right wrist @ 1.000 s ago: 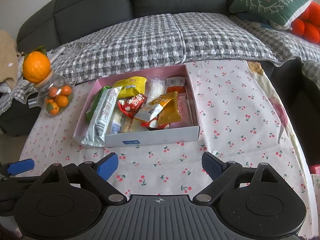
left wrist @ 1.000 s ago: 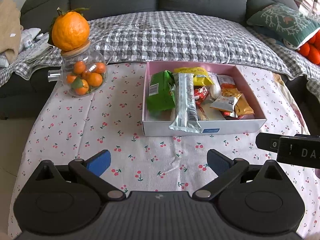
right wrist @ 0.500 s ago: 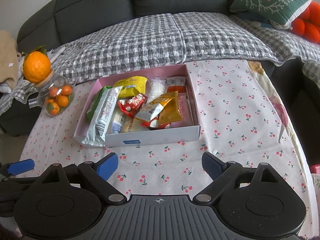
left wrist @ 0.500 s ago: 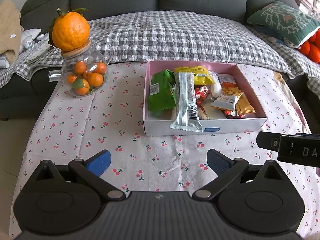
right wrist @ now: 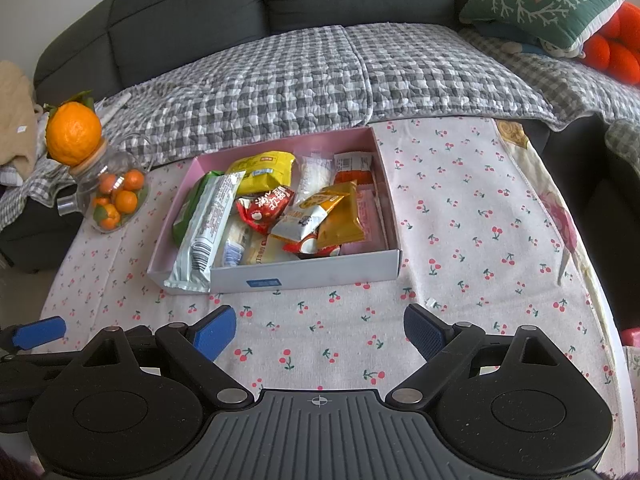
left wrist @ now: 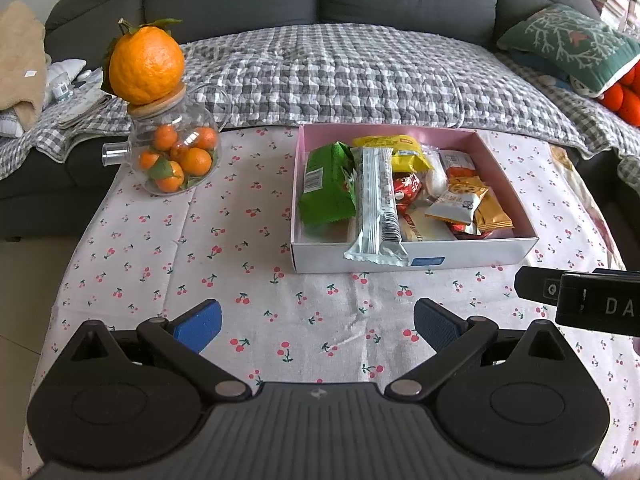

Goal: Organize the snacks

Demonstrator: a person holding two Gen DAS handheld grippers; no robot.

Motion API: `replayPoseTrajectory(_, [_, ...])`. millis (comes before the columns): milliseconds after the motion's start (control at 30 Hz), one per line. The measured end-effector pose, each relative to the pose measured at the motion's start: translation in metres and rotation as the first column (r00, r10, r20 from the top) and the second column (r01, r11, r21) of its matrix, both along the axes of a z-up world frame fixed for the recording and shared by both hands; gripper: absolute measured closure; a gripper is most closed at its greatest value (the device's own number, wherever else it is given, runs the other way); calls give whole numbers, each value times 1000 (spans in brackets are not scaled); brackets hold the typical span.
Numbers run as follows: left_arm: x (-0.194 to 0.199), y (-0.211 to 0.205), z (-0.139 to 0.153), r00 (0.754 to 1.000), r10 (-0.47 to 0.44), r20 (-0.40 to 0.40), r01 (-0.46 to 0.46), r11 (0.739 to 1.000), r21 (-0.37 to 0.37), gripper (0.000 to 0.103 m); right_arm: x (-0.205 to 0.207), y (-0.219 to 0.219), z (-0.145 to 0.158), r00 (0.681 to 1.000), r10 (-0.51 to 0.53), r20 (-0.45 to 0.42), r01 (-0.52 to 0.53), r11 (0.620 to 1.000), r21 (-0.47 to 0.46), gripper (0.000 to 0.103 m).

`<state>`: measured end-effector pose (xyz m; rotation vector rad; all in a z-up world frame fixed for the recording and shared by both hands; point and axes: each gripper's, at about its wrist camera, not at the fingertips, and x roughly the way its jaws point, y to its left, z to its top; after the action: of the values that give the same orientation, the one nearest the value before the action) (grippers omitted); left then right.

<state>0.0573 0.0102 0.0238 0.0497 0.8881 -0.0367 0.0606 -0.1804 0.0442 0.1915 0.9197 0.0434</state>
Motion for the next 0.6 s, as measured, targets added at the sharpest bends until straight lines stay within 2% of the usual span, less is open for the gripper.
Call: replayPoseTrajectory(600, [0,1,0,1000,3,-2,-3,1000,2,1,0,-1,0,1000,-1,-2,1,1000,4,10])
